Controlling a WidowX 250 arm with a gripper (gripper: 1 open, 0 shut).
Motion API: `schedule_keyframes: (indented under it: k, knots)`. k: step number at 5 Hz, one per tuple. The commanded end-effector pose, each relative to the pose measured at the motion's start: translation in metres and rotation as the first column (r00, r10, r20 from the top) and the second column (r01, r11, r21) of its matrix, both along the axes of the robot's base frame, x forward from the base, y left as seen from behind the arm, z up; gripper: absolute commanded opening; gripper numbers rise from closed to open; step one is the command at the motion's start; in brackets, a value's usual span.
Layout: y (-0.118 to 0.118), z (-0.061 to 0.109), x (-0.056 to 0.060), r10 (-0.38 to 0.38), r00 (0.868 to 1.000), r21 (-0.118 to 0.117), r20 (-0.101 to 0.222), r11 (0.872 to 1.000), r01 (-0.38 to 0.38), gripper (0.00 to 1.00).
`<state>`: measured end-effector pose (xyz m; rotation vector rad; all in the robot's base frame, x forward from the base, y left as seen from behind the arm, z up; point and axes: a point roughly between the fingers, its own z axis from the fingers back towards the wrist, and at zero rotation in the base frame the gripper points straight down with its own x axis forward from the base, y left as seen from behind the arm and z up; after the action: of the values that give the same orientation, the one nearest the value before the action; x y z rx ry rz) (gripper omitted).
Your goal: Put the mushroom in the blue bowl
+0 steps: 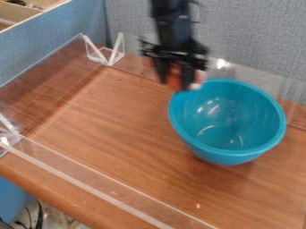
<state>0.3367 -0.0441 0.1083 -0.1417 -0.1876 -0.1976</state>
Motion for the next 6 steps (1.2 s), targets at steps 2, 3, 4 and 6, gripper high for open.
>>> schedule_keyframes:
  k: [2, 3, 4, 6]
  knots:
    - [-0.026, 0.004, 0.011, -0.163, 0.986, 0.006, 0.031, 0.987, 0.163, 0.0]
    - [-0.035, -0.002, 0.019, -0.151, 0.988, 0.011, 0.014, 0.988, 0.151, 0.0]
    - [-0.042, -0.004, 0.025, -0.136, 0.991, 0.013, 0.005, 0.991, 0.136, 0.0]
    - [-0.063, -0.012, 0.035, -0.085, 0.996, 0.012, 0.002, 0.996, 0.085, 0.0]
